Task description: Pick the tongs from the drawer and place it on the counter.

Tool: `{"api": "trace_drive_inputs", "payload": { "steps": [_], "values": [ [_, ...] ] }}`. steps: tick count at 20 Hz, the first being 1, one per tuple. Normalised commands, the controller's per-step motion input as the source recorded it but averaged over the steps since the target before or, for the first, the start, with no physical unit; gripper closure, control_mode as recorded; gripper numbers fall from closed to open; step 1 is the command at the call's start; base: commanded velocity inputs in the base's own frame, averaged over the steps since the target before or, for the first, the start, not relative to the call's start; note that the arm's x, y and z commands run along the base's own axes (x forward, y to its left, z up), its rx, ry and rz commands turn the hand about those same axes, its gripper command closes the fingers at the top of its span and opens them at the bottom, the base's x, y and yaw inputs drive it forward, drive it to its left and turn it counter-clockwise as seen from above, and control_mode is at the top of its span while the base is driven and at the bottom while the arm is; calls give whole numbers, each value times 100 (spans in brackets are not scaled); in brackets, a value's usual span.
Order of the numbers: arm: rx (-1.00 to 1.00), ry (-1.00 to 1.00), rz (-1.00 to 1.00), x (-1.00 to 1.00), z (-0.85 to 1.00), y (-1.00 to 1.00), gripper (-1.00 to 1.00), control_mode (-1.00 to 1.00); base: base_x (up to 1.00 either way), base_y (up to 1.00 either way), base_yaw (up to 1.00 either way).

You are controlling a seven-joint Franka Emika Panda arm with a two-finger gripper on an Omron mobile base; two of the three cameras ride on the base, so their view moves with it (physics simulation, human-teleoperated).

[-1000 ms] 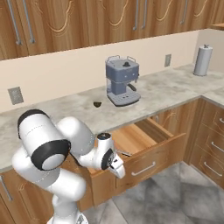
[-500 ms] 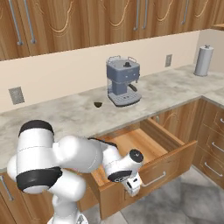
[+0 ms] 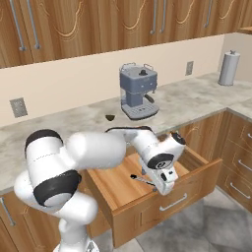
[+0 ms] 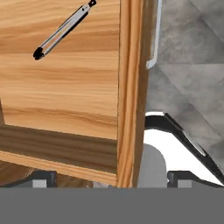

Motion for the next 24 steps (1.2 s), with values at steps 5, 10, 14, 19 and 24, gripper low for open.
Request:
{"api": "trace_drive_inputs", "payload": {
  "steps": [5, 10, 14, 19, 24],
  "values": [
    [-6, 29, -29, 65, 50, 43, -100, -100, 0, 0, 0],
    [-23, 41, -52, 70, -40, 29, -100, -100, 0, 0, 0],
    [-5, 19, -43, 44, -87, -5, -100, -100, 0, 0, 0],
    [0, 2, -19, 32, -81, -26, -100, -100, 0, 0, 0],
    [3, -3, -5, 35, -74, -20, -100, -100, 0, 0, 0]
  ]
}}
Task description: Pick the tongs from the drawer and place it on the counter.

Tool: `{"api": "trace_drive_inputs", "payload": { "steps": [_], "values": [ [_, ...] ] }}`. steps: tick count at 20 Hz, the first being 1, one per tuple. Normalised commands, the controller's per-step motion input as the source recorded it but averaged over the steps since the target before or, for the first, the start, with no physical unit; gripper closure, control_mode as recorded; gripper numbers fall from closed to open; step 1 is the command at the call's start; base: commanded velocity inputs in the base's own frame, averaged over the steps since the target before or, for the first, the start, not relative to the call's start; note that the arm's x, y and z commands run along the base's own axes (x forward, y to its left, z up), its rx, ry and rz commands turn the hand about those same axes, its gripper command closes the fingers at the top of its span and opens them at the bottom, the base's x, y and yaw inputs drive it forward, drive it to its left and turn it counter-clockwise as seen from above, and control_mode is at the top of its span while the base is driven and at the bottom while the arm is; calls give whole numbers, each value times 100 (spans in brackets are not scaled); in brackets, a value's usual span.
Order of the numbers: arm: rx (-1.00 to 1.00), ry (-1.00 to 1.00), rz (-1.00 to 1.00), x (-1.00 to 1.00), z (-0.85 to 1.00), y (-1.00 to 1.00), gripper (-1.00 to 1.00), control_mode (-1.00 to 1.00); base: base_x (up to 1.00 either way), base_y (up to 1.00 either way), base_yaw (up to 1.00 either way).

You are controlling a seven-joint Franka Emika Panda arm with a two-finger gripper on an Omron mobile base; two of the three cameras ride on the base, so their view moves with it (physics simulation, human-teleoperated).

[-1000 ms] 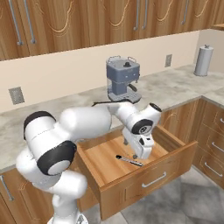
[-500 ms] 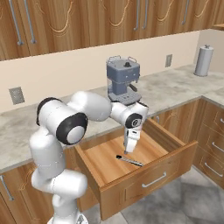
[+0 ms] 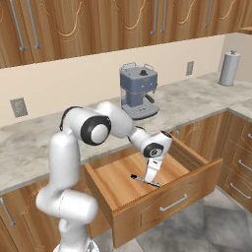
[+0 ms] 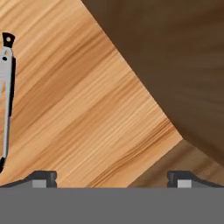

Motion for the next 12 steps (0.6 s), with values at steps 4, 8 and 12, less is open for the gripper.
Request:
{"api": "trace_drive_inputs", "payload": {
  "steps": [4, 8, 12],
  "values": [
    [7, -6, -1, 55, -69, -1, -100, -100, 0, 0, 0],
    [5, -3, 0, 61, -59, 0, -100, -100, 0, 0, 0],
    [1, -1, -1, 63, -56, 0, -100, -100, 0, 0, 0]
  ]
}}
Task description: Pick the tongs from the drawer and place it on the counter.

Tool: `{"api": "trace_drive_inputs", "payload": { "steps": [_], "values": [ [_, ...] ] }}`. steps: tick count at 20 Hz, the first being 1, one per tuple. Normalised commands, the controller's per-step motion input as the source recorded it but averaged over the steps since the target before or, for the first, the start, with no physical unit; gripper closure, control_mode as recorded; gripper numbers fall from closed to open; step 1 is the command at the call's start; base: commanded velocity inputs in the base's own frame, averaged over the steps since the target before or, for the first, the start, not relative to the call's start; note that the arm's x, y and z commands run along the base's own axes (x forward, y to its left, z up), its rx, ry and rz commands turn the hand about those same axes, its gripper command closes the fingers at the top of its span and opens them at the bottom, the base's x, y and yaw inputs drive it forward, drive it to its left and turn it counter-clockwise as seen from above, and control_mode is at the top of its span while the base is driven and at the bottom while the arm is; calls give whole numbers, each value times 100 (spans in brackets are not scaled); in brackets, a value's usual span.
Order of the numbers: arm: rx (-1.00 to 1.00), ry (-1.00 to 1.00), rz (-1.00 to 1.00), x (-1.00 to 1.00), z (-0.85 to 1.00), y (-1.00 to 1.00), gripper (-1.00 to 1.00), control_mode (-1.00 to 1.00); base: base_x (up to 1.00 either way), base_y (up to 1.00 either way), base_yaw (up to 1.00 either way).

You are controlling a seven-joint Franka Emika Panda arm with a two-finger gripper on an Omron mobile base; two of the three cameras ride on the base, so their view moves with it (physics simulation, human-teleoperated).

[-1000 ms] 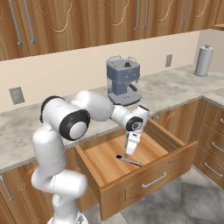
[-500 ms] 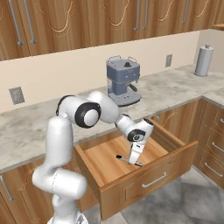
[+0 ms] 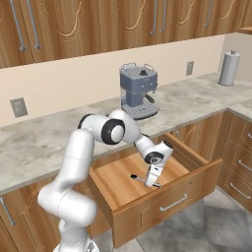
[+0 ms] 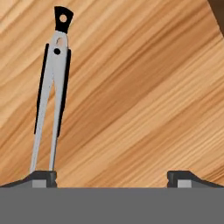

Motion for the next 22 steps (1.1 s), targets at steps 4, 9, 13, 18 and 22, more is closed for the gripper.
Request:
{"api": "trace_drive_inputs", "payload": {
  "steps": [4, 9, 13, 18, 22],
  "values": [
    [3, -3, 0, 78, -47, 0, -100, -100, 0, 0, 0],
    [4, -11, 0, 48, -65, 0, -100, -100, 0, 0, 0],
    [0, -17, -1, 5, -88, 0, -100, -100, 0, 0, 0],
    [-2, -14, -4, -2, -90, 4, 100, -100, 0, 0, 0],
    [-11, -1, -14, -42, -100, -11, 100, -100, 0, 0, 0]
  ]
}}
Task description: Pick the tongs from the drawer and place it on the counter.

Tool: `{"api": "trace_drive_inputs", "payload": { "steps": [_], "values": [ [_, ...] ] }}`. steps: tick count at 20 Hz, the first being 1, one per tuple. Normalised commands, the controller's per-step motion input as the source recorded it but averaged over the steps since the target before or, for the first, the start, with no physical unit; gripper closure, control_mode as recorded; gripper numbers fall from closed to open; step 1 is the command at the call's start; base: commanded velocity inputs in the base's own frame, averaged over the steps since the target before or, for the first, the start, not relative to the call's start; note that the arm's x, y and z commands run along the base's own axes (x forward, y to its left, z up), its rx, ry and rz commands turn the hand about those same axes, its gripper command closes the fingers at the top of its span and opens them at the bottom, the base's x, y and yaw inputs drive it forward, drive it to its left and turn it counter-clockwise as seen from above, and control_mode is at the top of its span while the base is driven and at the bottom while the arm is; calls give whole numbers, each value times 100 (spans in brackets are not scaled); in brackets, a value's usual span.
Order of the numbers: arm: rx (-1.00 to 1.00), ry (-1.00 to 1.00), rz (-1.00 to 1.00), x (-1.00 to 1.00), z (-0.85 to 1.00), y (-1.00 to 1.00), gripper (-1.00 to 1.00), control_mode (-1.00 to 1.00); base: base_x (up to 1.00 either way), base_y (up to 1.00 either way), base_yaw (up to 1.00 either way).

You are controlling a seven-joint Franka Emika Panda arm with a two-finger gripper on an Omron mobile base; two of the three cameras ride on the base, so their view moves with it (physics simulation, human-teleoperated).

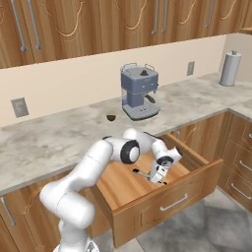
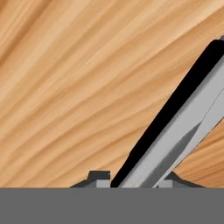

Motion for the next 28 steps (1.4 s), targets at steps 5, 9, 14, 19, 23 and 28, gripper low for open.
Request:
{"api": "trace_drive_inputs", "payload": {
  "steps": [5, 9, 14, 19, 23, 28],
  "values": [
    [-10, -4, -13, -62, -20, -2, 100, -100, 0, 0, 0],
    [-15, -18, 0, -58, 97, 36, 100, -100, 0, 0, 0],
    [-48, -22, 7, -63, 100, 100, 100, -100, 0, 0, 0],
    [-46, -34, 9, -39, 100, 100, 100, -100, 0, 0, 0],
    [-20, -34, 2, -31, 100, 100, 100, -100, 0, 0, 0],
    [0, -26, 4, -4, 100, 80, 100, -100, 0, 0, 0]
  ]
}}
